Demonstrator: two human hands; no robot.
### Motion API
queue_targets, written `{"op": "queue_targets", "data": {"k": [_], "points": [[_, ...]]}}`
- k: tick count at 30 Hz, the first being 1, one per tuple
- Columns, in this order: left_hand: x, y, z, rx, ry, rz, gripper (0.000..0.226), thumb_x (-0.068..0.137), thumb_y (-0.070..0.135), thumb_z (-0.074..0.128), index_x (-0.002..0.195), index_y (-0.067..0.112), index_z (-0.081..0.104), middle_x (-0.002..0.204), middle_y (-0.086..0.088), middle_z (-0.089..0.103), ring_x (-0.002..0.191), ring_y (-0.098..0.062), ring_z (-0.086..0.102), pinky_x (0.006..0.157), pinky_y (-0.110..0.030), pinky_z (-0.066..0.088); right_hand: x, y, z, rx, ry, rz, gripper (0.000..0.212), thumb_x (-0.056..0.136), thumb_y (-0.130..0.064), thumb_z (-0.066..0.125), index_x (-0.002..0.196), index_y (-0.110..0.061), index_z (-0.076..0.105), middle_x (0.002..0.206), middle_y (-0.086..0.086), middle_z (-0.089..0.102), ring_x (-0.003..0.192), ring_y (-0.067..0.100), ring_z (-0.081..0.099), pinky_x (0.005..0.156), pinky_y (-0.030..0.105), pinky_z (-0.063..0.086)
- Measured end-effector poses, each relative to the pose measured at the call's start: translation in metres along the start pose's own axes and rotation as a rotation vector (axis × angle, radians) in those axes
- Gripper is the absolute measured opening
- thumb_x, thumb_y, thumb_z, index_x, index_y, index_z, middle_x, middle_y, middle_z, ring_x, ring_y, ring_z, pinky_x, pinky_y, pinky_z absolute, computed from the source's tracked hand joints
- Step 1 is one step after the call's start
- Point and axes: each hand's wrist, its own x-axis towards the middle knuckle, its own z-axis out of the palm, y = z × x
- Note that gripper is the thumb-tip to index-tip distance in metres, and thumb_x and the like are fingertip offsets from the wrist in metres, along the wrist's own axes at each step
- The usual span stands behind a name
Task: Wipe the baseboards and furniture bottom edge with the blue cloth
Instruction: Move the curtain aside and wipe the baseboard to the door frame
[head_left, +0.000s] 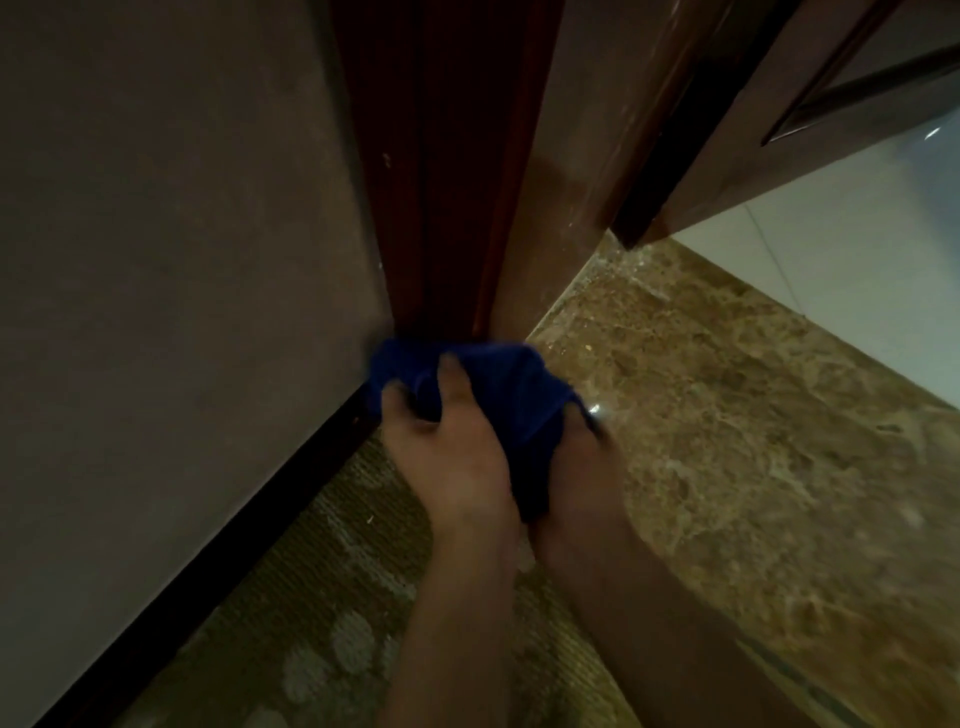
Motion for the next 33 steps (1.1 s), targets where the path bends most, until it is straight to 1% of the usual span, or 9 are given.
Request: {"op": "queue_targets", "data": {"k": [3,8,12,17,20,23,26,29,33], "points": [[0.031,-0.028,-0.011,0.065,0.051,-0.273,0.050,0.100,0.023,0.053,0.147,0.021,0.037,0.143,-0.004,0.050,0.126,-0.030,0.052,0.107,-0.049,0.044,0.005,0.013,-0.001,0.007,-0.005,0.121,0.021,0.099,-0.015,0.046,0.120,-0.011,0.051,0.118,0.012,0.062,0.102,0.029,0.064,0.082,0.043,0.056],[0.031,-0.020,-0.023,-0.150,0.004,-0.374,0.055,0.098,0.027,0.053,0.148,0.034,0.032,0.141,-0.004,0.047,0.125,-0.036,0.051,0.105,-0.057,0.043,0.001,-0.002,-0.001,0.013,-0.057,0.022,0.024,0.098,-0.017,0.049,0.119,-0.015,0.059,0.116,0.012,0.067,0.097,0.031,0.067,0.073,0.043,0.058],[0.007,-0.018,-0.069,-0.365,-0.022,-0.442,0.038,0.100,0.032,0.045,0.136,0.020,0.053,0.127,-0.011,0.063,0.109,-0.031,0.065,0.082,-0.041,0.057,-0.011,-0.003,0.010,-0.131,-0.168,-0.137,0.020,0.094,-0.021,0.055,0.112,-0.026,0.059,0.109,0.005,0.068,0.096,0.026,0.068,0.085,0.050,0.057],[0.003,-0.017,-0.117,-0.400,0.087,-0.491,0.041,0.106,0.013,0.027,0.141,0.003,0.046,0.119,-0.017,0.063,0.104,-0.027,0.062,0.081,-0.030,0.050,-0.021,0.028,0.061,-0.430,-0.272,-0.152,0.022,0.095,-0.021,0.053,0.117,-0.027,0.054,0.105,0.001,0.063,0.093,0.021,0.063,0.090,0.045,0.055],[0.016,-0.002,-0.127,-0.395,0.165,-0.472,0.045,0.104,0.002,0.024,0.147,0.002,0.037,0.143,-0.028,0.046,0.130,-0.041,0.046,0.111,-0.037,0.034,-0.023,0.039,0.091,-0.513,-0.245,-0.258,0.022,0.097,-0.022,0.049,0.119,-0.019,0.051,0.096,0.002,0.061,0.078,0.016,0.062,0.073,0.037,0.054],[0.024,0.003,-0.133,-0.399,0.186,-0.491,0.043,0.104,0.006,0.025,0.144,0.004,0.043,0.141,-0.023,0.046,0.133,-0.038,0.039,0.111,-0.035,0.032,-0.032,0.051,0.096,-0.752,-0.240,-0.499,0.027,0.096,-0.018,0.047,0.123,-0.019,0.044,0.112,0.006,0.057,0.088,0.022,0.061,0.073,0.039,0.051],[0.020,-0.005,-0.118,-0.336,0.261,-0.424,0.041,0.105,0.016,0.027,0.142,0.010,0.044,0.127,-0.005,0.055,0.108,-0.026,0.057,0.091,-0.033,0.044,-0.051,0.071,0.082,-0.877,-0.505,-0.619,0.017,0.093,-0.015,0.050,0.109,-0.020,0.045,0.105,0.000,0.056,0.093,0.016,0.058,0.081,0.034,0.049],[0.015,-0.010,-0.096,-0.250,0.427,-0.259,0.034,0.101,0.037,0.042,0.130,0.020,0.051,0.113,0.006,0.056,0.088,-0.012,0.053,0.094,-0.035,0.039,-0.075,0.082,0.072,-0.893,-0.835,-0.462,0.011,0.094,-0.014,0.050,0.100,-0.019,0.043,0.081,-0.004,0.048,0.068,0.005,0.051,0.061,0.018,0.041],[0.015,-0.011,-0.116,-0.472,0.334,-0.336,0.030,0.102,0.033,0.041,0.126,0.021,0.055,0.121,-0.001,0.062,0.110,-0.017,0.058,0.093,-0.037,0.049,-0.042,0.050,0.078,-0.768,-0.501,-0.367,0.023,0.095,-0.017,0.050,0.118,-0.019,0.051,0.103,-0.002,0.060,0.092,0.012,0.060,0.077,0.023,0.045]]}}
